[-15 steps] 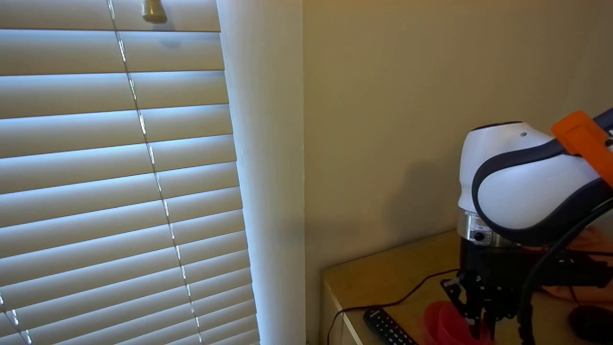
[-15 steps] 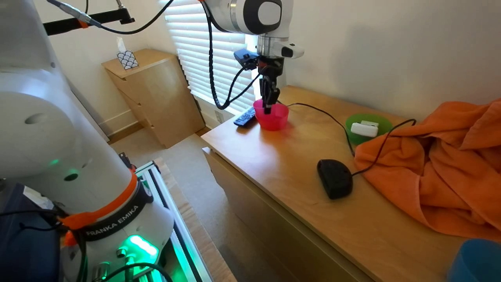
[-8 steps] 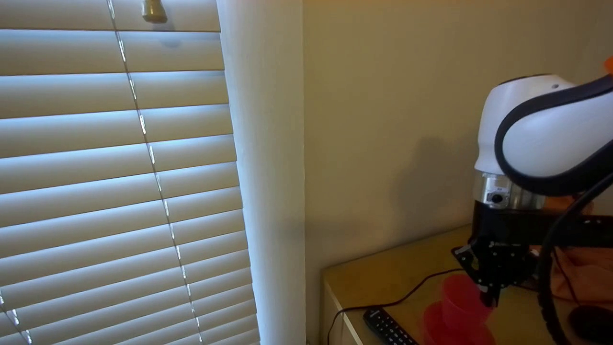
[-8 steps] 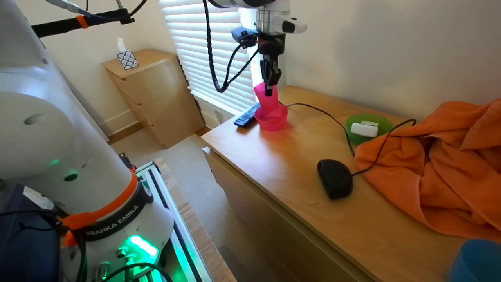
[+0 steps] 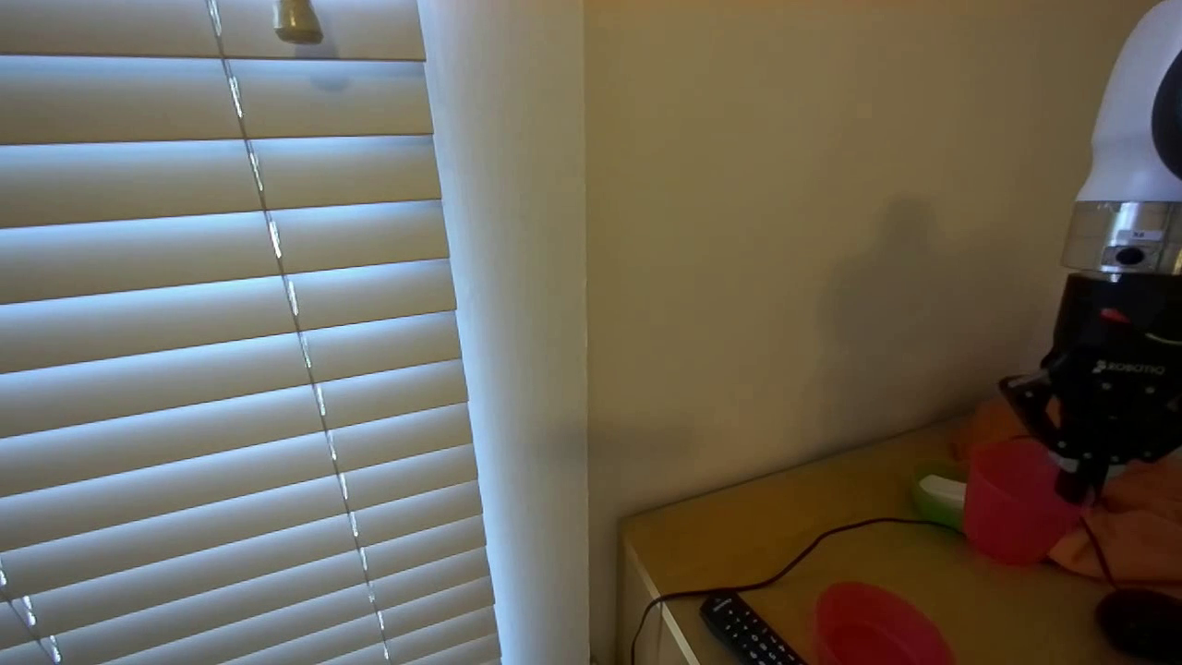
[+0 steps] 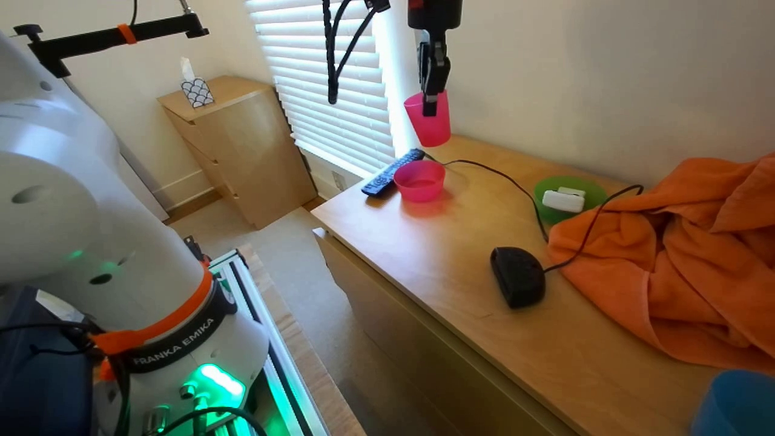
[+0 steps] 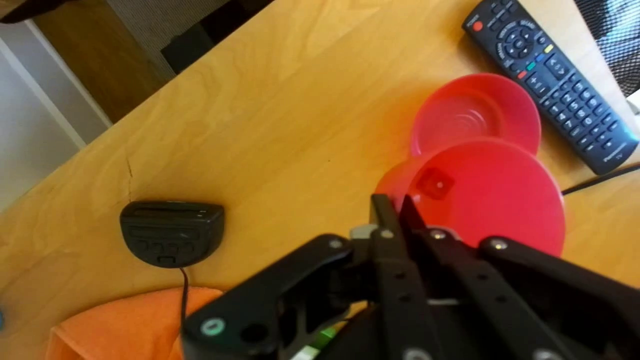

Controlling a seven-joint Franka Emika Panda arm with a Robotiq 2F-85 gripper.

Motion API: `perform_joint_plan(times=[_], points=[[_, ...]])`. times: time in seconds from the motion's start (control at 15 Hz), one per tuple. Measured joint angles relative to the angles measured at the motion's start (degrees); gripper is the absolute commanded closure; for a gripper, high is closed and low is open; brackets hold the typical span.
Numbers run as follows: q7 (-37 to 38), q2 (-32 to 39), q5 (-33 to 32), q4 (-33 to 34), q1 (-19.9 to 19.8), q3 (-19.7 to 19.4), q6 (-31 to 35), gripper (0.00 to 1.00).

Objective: Pick up the pink cup and put it on the right side of the top of the chest of drawers

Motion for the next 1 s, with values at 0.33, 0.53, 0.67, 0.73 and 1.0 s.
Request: perform_joint_plan(times=[0.33, 0.53, 0.67, 0.73, 1.0], points=[[12.5, 2.6, -5.8, -0.3, -1.7, 1.3, 5.4, 0.99], [18.9, 6.8, -10.0, -0.3, -4.9, -0.8, 9.1, 0.99], [21.4, 9.8, -11.3, 0.0, -7.1, -3.5, 10.7, 0.95], [22.0, 11.1, -11.3, 0.3, -8.1, -5.0, 10.8, 0.95], [22.5, 13.0, -11.2, 1.7, -9.3, -6.8, 10.7, 0.99]])
